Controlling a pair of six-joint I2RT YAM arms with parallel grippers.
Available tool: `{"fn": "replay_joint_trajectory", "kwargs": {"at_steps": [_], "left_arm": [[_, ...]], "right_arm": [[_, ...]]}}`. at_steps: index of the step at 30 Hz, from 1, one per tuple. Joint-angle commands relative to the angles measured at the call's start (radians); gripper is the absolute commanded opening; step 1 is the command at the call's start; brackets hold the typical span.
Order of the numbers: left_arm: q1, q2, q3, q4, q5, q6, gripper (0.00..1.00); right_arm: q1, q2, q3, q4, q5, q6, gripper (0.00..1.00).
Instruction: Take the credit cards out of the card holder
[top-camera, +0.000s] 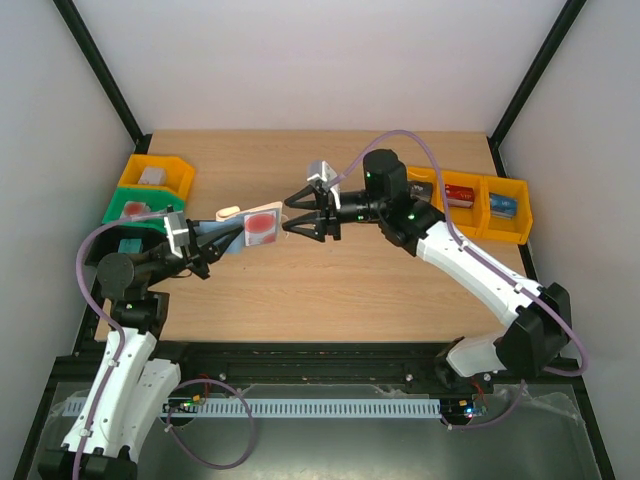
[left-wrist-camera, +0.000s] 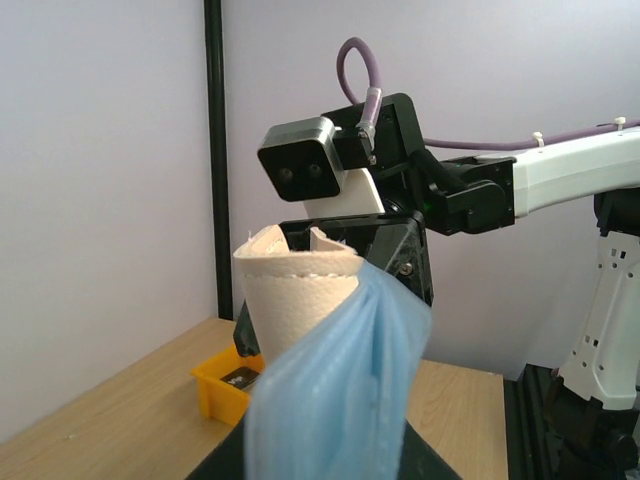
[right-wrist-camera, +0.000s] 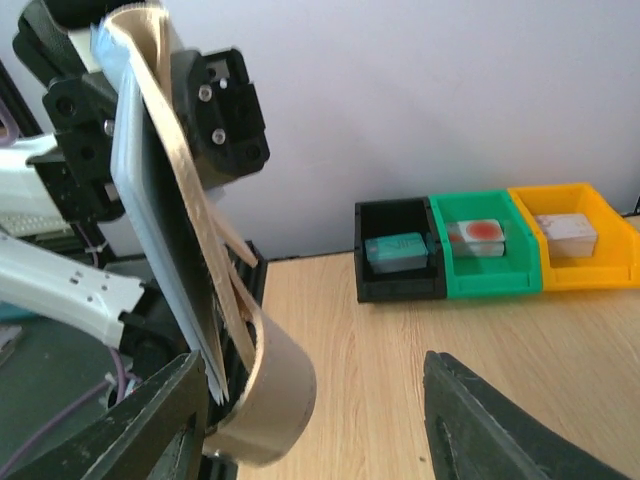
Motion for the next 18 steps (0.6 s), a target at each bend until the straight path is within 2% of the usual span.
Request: {"fn": "replay_joint_trajectory", "kwargs": {"at_steps": [1,9,12,14,18], "left_arm": [[-0.008,-0.01,0.026,0.063,0.013,0.006,0.02],[-0.011,-0.011,0.023,0.067,0.012,0.001,0.02],[-0.011,-0.012,0.02,0.069,0.008,-0.003,0.02],[-0.012,-0.011,0.017,0.069,0.006,-0.005,0.02],[-0.014,-0.011,0.014,0.066,-0.01,-0.007,0.02]], "right_arm": [[0.026,-0.027,-0.031,0.253,0.018,0.138,0.55],[0.058,0.015,-0.002,0.261,0.04,0.16,0.46],[0.067,0.021,-0.001,0.268,0.035,0.171,0.46],[0.074,0.023,0.001,0.272,0.03,0.176,0.49],[0.092,0.035,0.011,0.271,-0.039,0.175,0.63]]}}
